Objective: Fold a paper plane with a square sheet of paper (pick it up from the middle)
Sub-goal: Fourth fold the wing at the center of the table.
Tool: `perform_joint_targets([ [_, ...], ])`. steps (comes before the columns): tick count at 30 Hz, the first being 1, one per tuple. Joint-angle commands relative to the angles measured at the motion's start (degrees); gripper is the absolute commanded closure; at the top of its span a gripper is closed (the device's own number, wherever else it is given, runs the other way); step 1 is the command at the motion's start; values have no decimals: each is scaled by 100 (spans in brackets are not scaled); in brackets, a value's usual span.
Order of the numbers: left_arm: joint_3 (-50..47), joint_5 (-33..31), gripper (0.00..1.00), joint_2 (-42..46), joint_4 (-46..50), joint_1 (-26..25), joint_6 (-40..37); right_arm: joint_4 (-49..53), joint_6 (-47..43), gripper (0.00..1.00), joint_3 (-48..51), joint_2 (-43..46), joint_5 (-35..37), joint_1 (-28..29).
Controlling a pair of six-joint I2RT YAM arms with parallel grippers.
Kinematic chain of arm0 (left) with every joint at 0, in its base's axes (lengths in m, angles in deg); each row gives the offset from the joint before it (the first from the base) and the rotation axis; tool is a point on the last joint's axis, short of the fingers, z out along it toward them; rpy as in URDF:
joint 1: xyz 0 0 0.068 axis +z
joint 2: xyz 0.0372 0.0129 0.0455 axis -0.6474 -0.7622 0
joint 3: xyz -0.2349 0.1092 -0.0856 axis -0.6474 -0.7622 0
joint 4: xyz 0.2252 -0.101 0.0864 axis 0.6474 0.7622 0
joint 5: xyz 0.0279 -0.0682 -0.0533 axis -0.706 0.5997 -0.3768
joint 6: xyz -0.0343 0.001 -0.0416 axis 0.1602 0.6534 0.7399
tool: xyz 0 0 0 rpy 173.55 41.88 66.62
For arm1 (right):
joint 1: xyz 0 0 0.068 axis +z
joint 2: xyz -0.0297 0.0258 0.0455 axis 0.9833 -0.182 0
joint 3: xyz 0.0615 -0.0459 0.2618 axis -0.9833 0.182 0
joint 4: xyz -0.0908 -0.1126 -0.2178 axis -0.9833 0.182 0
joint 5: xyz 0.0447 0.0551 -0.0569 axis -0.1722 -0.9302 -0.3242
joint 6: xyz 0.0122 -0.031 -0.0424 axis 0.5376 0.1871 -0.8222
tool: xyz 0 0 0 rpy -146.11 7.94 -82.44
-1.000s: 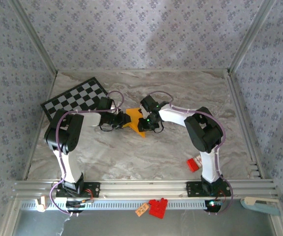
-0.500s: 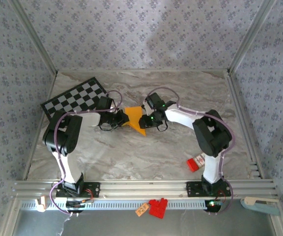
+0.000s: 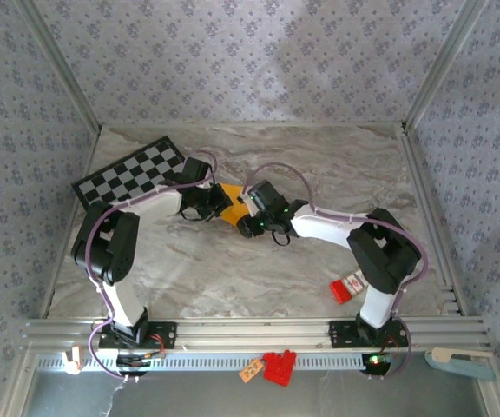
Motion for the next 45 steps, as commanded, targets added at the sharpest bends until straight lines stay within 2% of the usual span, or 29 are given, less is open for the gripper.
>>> perform_joint_targets([
  [1, 217, -124, 90, 86, 655, -32, 350, -470, -232, 51, 94, -203, 165, 42],
  [9, 319, -76, 90, -14, 775, -58, 478, -509, -356, 63, -32, -553, 127, 86],
  [24, 346, -59, 89, -98, 890, -58, 524, -525, -521, 59, -64, -781, 369, 195],
  [29, 336, -58, 87, -81, 903, -50, 535, -497, -570, 66, -60, -809, 393, 207],
  [37, 239, -57, 79, -37, 909, 81, 543, -470, -638, 74, -25, -757, 308, 196],
  [45, 78, -109, 66, 287, 933, 372, 513, -435, -629, 81, -38, -756, -20, 137],
])
